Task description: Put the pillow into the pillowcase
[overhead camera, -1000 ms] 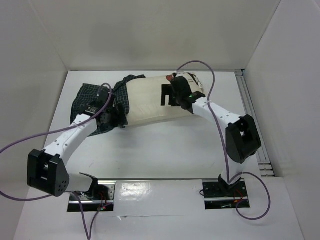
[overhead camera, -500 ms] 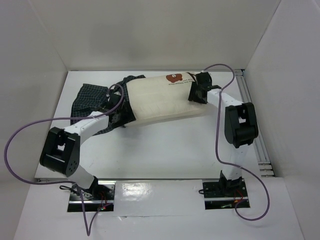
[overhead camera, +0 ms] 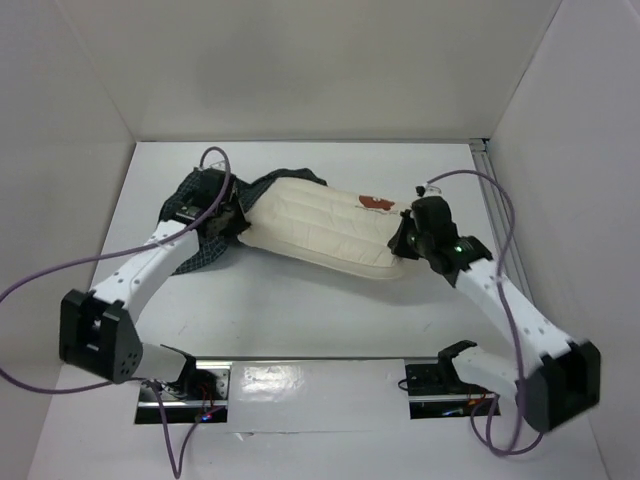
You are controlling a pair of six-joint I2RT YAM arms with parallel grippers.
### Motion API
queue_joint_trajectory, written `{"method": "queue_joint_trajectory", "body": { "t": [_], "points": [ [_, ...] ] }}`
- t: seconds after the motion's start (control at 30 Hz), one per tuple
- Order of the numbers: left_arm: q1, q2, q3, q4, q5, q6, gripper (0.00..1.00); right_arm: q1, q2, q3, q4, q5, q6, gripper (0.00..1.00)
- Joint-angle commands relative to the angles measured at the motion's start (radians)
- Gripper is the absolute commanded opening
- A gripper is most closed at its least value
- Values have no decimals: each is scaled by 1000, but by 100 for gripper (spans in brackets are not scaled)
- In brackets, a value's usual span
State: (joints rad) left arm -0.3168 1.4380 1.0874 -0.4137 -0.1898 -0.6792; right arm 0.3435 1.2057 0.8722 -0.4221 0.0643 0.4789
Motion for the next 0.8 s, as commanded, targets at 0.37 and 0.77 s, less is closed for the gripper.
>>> {"method": "queue_joint_trajectory", "body": {
  "t": [0.37, 0.77],
  "points": [
    [7, 98, 278, -165, 55, 70, 5, 291, -152, 336, -399, 189, -72, 100],
    [7, 64, 298, -163, 35, 78, 0, 704, 400, 456, 174, 359, -457, 100]
  ]
}}
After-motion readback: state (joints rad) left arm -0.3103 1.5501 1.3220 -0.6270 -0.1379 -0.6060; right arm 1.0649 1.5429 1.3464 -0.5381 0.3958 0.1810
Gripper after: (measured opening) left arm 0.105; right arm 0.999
